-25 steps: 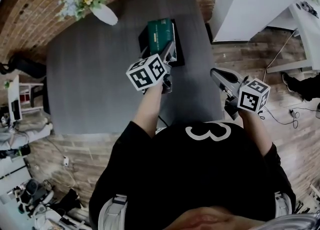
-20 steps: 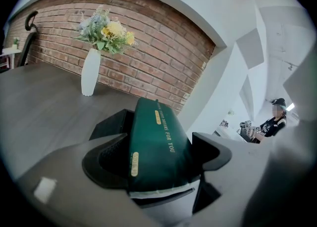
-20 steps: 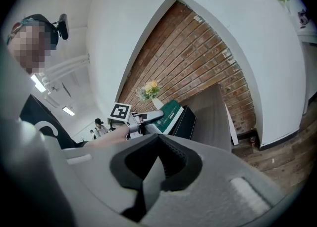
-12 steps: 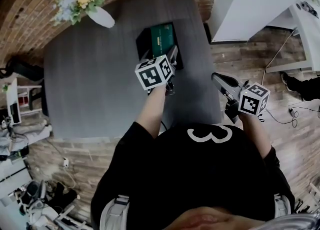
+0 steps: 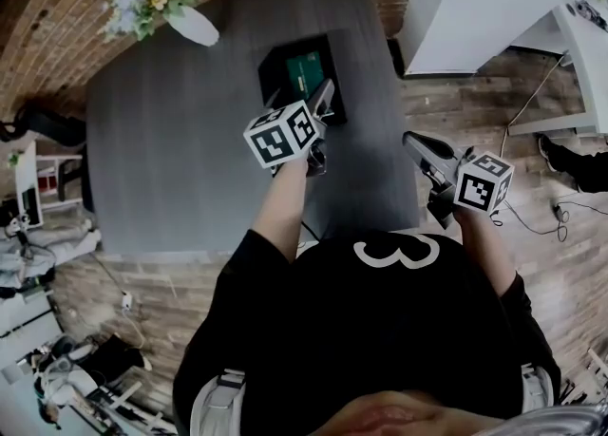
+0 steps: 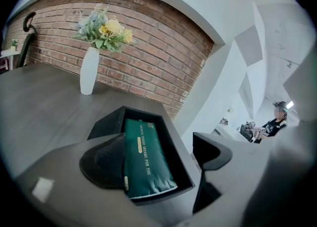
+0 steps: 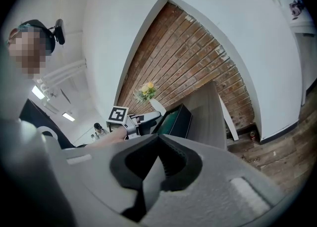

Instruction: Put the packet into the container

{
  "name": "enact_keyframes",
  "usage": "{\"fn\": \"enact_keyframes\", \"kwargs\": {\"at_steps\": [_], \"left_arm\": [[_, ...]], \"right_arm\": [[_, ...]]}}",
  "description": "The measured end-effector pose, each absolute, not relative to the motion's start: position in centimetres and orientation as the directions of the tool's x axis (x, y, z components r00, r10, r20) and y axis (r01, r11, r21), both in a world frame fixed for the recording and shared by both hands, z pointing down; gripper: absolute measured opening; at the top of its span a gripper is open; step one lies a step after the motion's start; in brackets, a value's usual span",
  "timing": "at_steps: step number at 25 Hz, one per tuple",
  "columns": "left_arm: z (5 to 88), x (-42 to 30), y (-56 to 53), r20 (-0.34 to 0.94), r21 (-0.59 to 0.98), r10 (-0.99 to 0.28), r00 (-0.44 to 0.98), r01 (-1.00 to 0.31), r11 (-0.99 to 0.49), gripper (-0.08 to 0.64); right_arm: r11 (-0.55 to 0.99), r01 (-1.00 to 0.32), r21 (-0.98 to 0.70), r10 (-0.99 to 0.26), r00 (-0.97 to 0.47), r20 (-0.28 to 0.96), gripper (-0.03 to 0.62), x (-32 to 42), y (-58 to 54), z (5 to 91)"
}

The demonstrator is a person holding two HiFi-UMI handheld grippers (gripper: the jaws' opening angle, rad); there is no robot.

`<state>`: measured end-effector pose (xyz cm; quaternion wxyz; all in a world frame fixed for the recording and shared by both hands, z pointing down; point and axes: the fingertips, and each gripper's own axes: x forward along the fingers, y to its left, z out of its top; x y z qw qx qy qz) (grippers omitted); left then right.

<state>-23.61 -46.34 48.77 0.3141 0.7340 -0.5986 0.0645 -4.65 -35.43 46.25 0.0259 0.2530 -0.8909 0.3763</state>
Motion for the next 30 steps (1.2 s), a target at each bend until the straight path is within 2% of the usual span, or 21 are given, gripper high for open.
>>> {"fn": "enact_keyframes", "kwargs": {"at_steps": [3,9,11,15,20,29,30], "left_arm": [[47.9,-24.0,-45.8,0.445,0.389,-0.853,0.271,-0.917,-0.088,0.426],[45.3,-22.7,-43.1,0.372,0.402,-0.861,0.346,-0.897,-0.186,0.343],[43.9,-21.5,-41.6,0.328,0.39,-0.866,0.377,-0.889,-0.239,0.28],[40.7,-18.3,-37.9,0.241,0.364,-0.853,0.463,-0.858,-0.363,0.201],[37.2,-14.8,-32.5,0.131,0.424,-0.793,0.594,-0.757,-0.497,0.108],[35.9,-11.2,-23.5,0.14,0.42,-0.72,0.68,-0.699,-0.579,0.006],[35.7,-11.0,-22.6,0.133,0.431,-0.718,0.683,-0.693,-0.579,0.013]], "right_arm": [[0.6,-0.453,-0.66,-0.429,-0.878,0.213,0.002,-4.6,-35.1,45.9],[0.628,-0.408,-0.662,-0.415,-0.896,0.159,0.002,-4.4,-33.9,44.2],[0.648,-0.4,-0.648,-0.41,-0.9,0.145,0.002,-4.0,-33.1,43.7],[0.691,-0.379,-0.616,-0.398,-0.91,0.114,0.002,-3.1,-30.9,42.3],[0.745,-0.35,-0.568,-0.364,-0.927,0.095,0.002,-2.8,-28.5,39.7],[0.835,-0.289,-0.469,-0.287,-0.955,0.076,0.002,-3.3,-23.5,37.0],[0.842,-0.283,-0.459,-0.28,-0.957,0.077,0.002,-3.2,-22.8,36.9]]}}
